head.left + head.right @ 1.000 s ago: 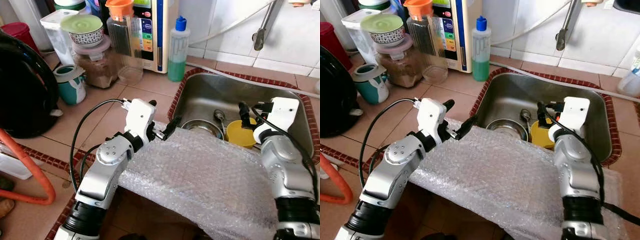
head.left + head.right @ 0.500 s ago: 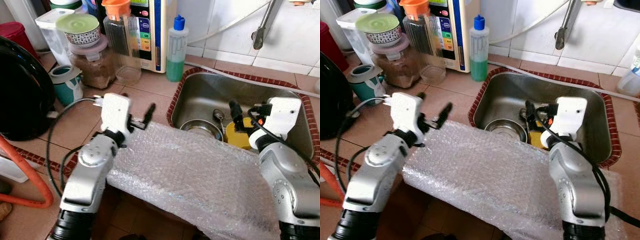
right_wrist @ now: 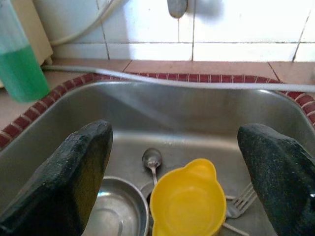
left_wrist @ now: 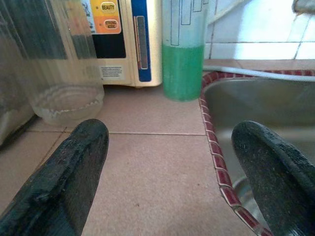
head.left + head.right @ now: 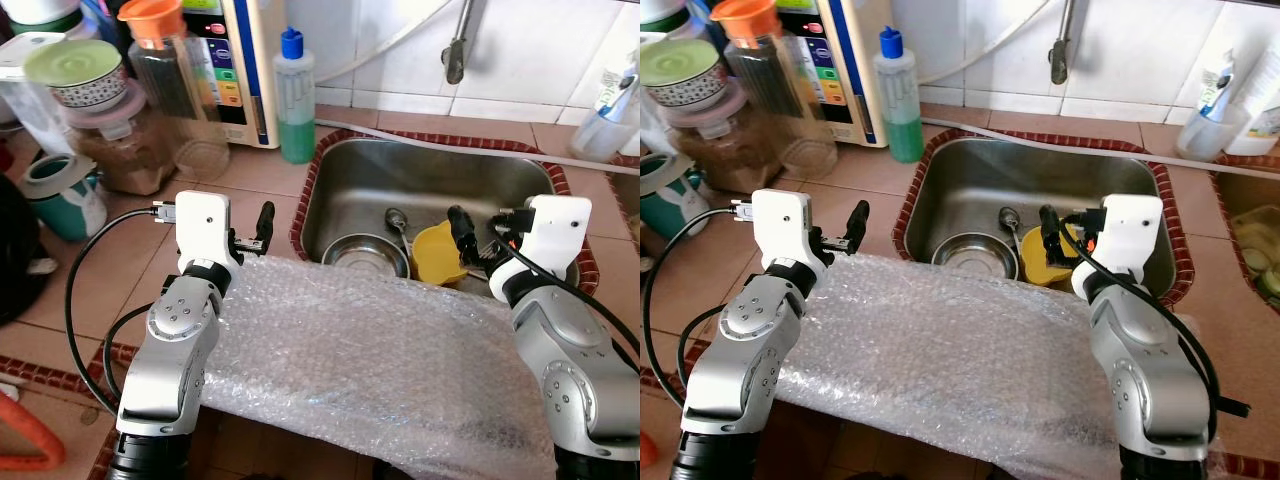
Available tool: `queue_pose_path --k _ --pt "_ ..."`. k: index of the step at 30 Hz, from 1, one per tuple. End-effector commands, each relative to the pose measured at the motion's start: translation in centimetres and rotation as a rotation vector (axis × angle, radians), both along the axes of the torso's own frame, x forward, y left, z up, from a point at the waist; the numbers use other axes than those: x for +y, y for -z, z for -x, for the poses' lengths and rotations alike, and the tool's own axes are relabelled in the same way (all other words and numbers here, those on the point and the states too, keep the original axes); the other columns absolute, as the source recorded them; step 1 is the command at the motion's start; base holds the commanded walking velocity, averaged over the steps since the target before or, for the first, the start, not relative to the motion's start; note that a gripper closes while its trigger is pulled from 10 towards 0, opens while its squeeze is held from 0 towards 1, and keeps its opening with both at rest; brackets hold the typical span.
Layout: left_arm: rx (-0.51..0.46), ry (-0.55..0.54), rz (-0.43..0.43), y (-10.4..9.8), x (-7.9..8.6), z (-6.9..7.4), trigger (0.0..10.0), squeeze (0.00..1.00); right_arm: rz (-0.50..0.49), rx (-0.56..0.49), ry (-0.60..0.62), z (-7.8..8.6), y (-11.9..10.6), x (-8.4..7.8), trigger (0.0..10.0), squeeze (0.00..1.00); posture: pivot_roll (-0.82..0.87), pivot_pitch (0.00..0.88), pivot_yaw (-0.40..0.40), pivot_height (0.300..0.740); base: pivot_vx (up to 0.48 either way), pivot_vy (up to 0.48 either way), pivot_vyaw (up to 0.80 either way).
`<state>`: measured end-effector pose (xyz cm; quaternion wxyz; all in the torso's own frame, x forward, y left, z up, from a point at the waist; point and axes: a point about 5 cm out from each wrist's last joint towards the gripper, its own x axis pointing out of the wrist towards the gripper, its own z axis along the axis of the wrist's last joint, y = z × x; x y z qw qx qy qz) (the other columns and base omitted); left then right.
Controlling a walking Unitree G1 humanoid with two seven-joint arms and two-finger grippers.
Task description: Kitchen organization
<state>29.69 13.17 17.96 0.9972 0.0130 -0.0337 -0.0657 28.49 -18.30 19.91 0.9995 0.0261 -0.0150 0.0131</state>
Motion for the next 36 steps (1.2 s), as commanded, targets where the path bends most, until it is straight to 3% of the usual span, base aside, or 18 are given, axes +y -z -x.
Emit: queue_pose_path --k 1,10,21,36 --pt "-0.012 -0.021 -0.010 -0.2 0.1 0.2 10.0 0.00 -0.002 -0.007 -0.015 0.2 -0.4 0.4 10.0 0.00 -0.03 0.106 0.057 0.740 0.000 0.000 -0.64" --pt "0.014 -0.025 0.017 0.0 -0.1 0.1 10.0 0.00 -0.005 -0.009 -0.027 -0.1 -0.7 0.7 10.0 0.00 -0.03 0.114 0.043 0.740 0.000 0.000 -0.65" --pt "0.014 0.009 0.040 -0.2 -0.5 0.0 10.0 0.00 -0.003 -0.007 -0.048 -0.3 -0.8 1.2 10.0 0.00 -0.03 0.116 0.043 0.740 0.000 0.000 0.00" --pt "0.016 0.016 0.041 -0.3 -0.4 -0.1 10.0 0.00 -0.009 -0.002 -0.054 -0.4 -0.6 1.4 10.0 0.00 -0.03 0.115 0.045 0.740 0.000 -0.284 0.00"
